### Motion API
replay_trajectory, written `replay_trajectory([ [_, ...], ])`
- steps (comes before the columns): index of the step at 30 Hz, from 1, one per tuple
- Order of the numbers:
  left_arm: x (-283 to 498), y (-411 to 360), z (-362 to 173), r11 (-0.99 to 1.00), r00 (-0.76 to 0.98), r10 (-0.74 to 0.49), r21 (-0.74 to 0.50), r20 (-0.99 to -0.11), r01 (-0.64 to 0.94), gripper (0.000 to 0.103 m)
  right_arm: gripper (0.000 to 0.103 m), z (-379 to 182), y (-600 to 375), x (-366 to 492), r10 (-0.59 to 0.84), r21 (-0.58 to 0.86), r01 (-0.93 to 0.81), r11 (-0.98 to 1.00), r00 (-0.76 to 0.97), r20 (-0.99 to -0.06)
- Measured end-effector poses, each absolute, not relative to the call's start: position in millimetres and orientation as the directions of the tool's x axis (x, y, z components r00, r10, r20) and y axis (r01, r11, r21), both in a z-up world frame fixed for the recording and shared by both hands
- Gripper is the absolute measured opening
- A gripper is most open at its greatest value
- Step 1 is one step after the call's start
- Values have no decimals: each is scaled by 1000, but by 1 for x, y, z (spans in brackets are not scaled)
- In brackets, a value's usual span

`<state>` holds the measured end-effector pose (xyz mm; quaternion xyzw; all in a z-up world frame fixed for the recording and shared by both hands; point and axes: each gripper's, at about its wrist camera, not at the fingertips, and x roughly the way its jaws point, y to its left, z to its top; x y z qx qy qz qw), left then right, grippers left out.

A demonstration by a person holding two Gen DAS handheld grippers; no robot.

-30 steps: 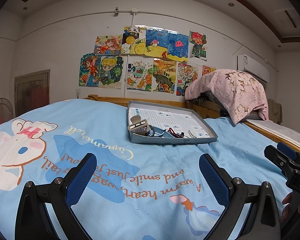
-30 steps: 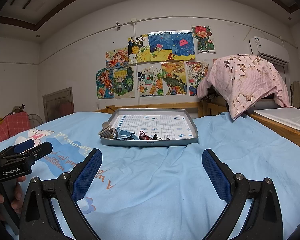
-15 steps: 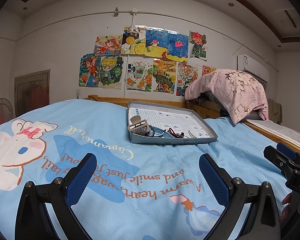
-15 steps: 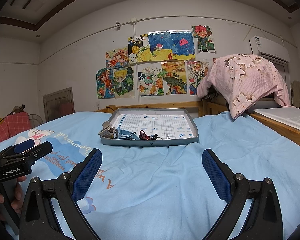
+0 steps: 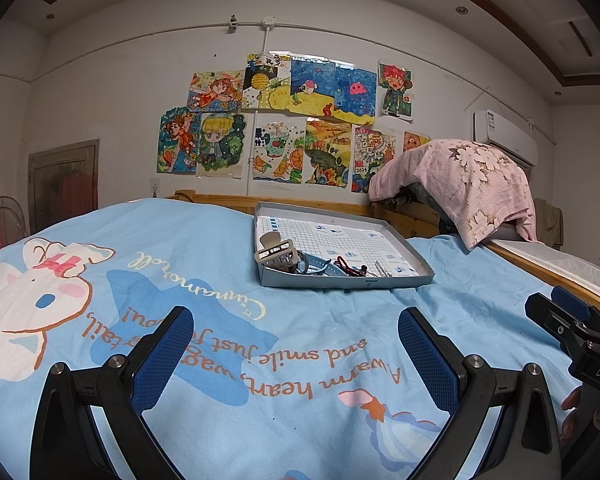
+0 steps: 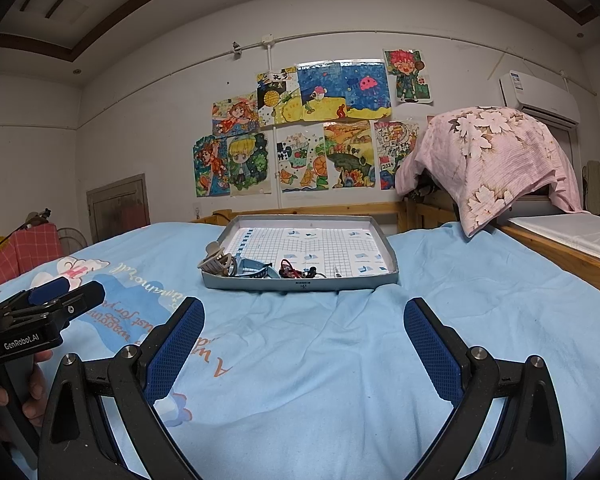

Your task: Organize jewelry

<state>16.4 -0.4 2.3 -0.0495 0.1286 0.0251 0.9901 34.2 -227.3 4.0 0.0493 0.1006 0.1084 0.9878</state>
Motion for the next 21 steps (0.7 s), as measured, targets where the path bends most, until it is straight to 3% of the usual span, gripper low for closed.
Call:
replay_trajectory([
  [21,18,5,3,993,959,64,-75,-275,-88,103,98,-2,-218,32,226,119,-206,971,954,-195],
])
